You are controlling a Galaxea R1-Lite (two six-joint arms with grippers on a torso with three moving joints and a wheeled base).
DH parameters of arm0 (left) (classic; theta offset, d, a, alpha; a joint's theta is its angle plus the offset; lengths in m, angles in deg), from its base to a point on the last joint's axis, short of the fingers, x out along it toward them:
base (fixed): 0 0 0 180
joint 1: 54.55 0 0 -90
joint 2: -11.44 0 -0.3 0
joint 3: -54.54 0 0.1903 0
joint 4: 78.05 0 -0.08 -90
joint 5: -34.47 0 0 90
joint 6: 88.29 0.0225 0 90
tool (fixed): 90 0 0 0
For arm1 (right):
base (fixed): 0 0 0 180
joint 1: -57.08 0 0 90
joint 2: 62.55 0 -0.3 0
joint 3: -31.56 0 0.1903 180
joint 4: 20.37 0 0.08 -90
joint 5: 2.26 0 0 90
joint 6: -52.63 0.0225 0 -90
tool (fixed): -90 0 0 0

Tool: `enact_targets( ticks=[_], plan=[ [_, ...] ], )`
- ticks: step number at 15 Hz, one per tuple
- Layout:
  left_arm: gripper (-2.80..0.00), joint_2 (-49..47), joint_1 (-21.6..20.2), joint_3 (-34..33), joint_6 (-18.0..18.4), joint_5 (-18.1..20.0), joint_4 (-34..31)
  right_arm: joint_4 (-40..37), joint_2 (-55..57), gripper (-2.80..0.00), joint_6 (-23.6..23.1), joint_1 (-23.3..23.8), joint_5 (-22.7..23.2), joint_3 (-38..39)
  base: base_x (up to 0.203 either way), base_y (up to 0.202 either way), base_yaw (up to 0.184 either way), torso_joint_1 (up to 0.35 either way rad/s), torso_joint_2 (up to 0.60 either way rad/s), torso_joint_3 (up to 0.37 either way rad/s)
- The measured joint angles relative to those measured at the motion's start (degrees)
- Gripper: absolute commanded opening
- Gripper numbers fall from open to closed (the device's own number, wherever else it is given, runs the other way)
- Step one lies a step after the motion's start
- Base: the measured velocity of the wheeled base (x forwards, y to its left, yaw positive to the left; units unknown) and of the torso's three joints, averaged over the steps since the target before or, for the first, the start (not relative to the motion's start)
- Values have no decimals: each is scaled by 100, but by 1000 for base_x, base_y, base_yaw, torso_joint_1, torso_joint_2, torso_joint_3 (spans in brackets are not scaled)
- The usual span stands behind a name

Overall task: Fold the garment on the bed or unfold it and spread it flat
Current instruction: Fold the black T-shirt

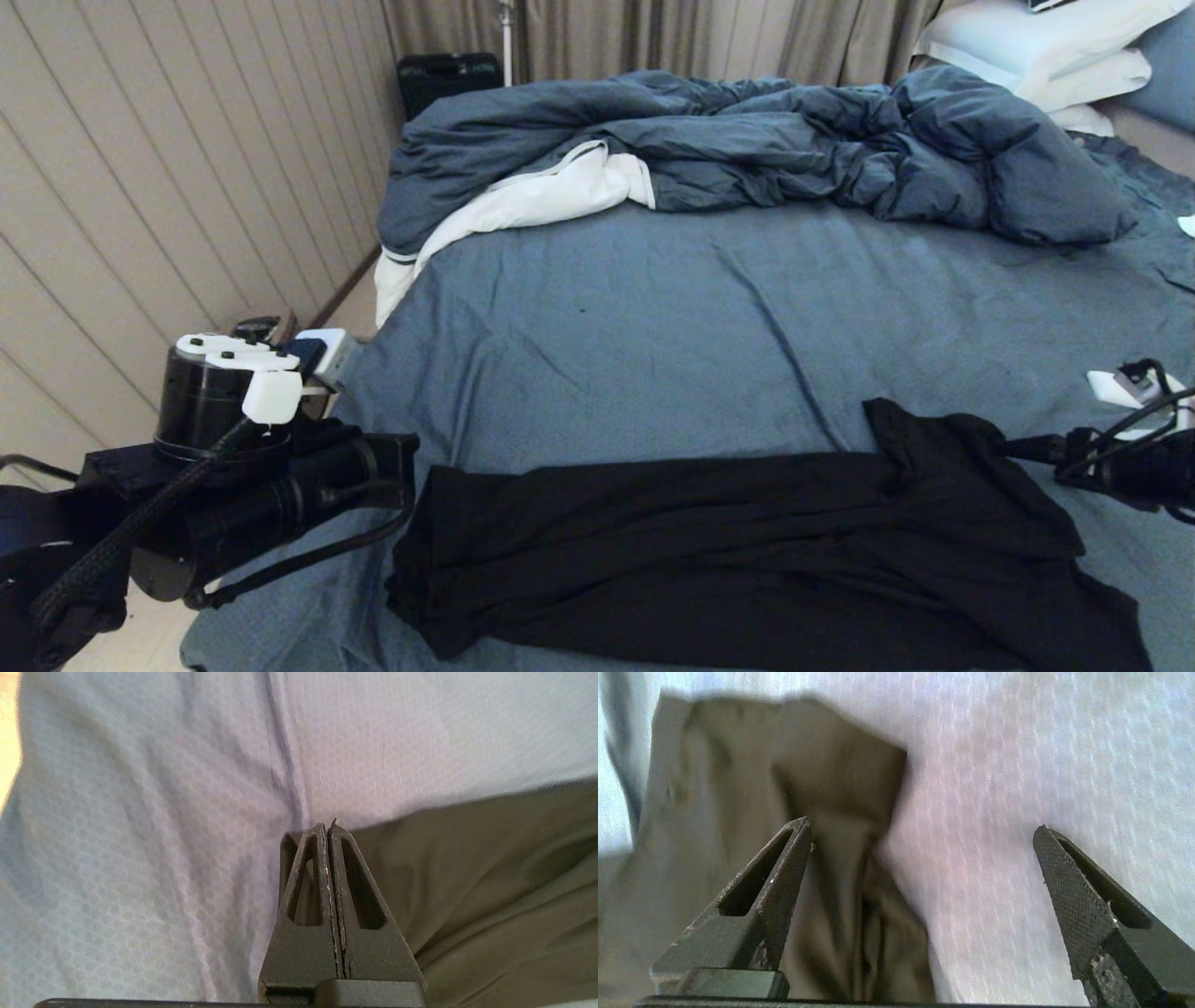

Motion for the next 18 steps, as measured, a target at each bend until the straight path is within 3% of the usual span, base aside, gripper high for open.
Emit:
enact_targets(
  ticks=[3, 9, 10, 18],
  plan=[
    [-280, -80, 0, -16, -11, 17, -1, -11, 89, 0, 399, -231, -5, -274, 0, 0, 0, 0, 0, 0],
    [-280, -280, 0, -4, -5, 25, 4, -20, 205, 0, 591, -772, -11, -495, 0, 0, 0, 0, 0, 0],
    [-280, -286, 0, -4, -10, 29, 6, -16, 245, -280, 596, -819, -13, -506, 0, 0, 0, 0, 0, 0],
    [-280, -264, 0, -59, -11, 75, 34, -21, 202, -280, 716, -921, -17, -737, 0, 0, 0, 0, 0, 0]
  ],
)
